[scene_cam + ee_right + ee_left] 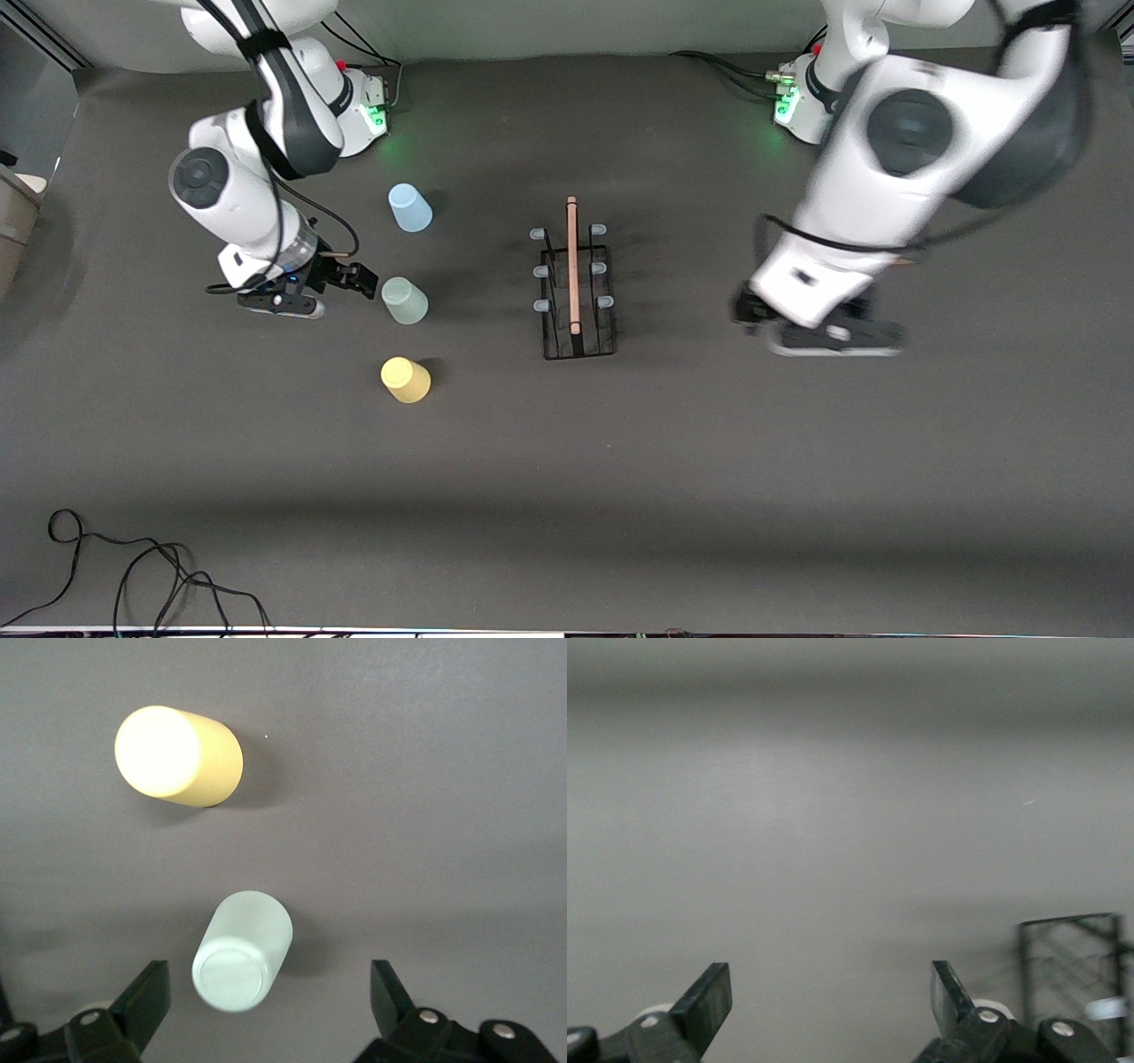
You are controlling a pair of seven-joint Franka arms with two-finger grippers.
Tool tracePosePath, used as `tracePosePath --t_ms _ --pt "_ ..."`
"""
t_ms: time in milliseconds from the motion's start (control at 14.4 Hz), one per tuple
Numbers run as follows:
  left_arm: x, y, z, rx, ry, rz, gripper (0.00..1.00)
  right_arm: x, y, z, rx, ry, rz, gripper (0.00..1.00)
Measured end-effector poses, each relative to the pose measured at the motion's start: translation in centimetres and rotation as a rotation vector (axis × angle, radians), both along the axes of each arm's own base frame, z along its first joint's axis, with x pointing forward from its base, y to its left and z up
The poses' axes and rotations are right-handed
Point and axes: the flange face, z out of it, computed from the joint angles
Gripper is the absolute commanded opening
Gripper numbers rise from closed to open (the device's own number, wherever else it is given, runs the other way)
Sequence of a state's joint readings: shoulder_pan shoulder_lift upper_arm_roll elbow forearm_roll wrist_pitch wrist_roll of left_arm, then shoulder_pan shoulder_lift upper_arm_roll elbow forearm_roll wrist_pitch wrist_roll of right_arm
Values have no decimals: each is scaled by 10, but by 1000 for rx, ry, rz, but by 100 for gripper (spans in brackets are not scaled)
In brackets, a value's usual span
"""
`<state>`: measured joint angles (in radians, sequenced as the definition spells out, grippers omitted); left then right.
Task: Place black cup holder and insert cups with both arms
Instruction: 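Grasp the pale green cup with the right gripper while the left gripper withdraws, then carry the pale green cup to the rack with the right gripper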
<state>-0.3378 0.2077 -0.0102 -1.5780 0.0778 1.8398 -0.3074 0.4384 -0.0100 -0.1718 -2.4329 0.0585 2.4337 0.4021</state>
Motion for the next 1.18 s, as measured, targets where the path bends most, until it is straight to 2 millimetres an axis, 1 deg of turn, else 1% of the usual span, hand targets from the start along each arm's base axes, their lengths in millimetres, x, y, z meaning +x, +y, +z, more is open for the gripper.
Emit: tracePosePath --t_ms 139,278,348,417,487,626,695,765,834,904,974,1043,1182 --pt "5 59 14 -12 40 -52 100 -5 12 -29 -14 3 -16 100" --pt "3 116 37 -45 43 -65 100 -9 29 -52 -27 5 -23 100" --pt "0 137 46 -51 37 -61 100 -12 38 -62 -33 8 -29 100" --pt "-4 148 52 -52 29 -58 100 -15 44 -71 -40 13 -32 100" --pt "-6 152 55 -52 22 -55 100 -17 46 -79 -48 23 -31 100" --pt "-5 153 57 -53 -1 -55 100 -19 45 -92 -62 43 -31 100" --pt "-4 154 55 -54 -7 -53 100 -19 44 -96 -66 50 -32 93" --pt "-4 159 54 -53 -5 -49 100 -20 44 -99 -69 55 -32 71" --pt "-3 166 53 -52 -4 -52 100 -20 43 -101 -71 58 -31 35" --pt "-3 176 53 -50 -3 -59 100 -20 43 -101 -72 59 -31 7" --pt "-3 184 53 -49 0 -57 100 -20 44 -101 -71 58 -30 0" --pt "-3 191 53 -48 3 -54 100 -20 48 -99 -70 54 -24 0" --pt "-4 199 52 -48 5 -44 100 -20 58 -93 -66 49 -8 0"
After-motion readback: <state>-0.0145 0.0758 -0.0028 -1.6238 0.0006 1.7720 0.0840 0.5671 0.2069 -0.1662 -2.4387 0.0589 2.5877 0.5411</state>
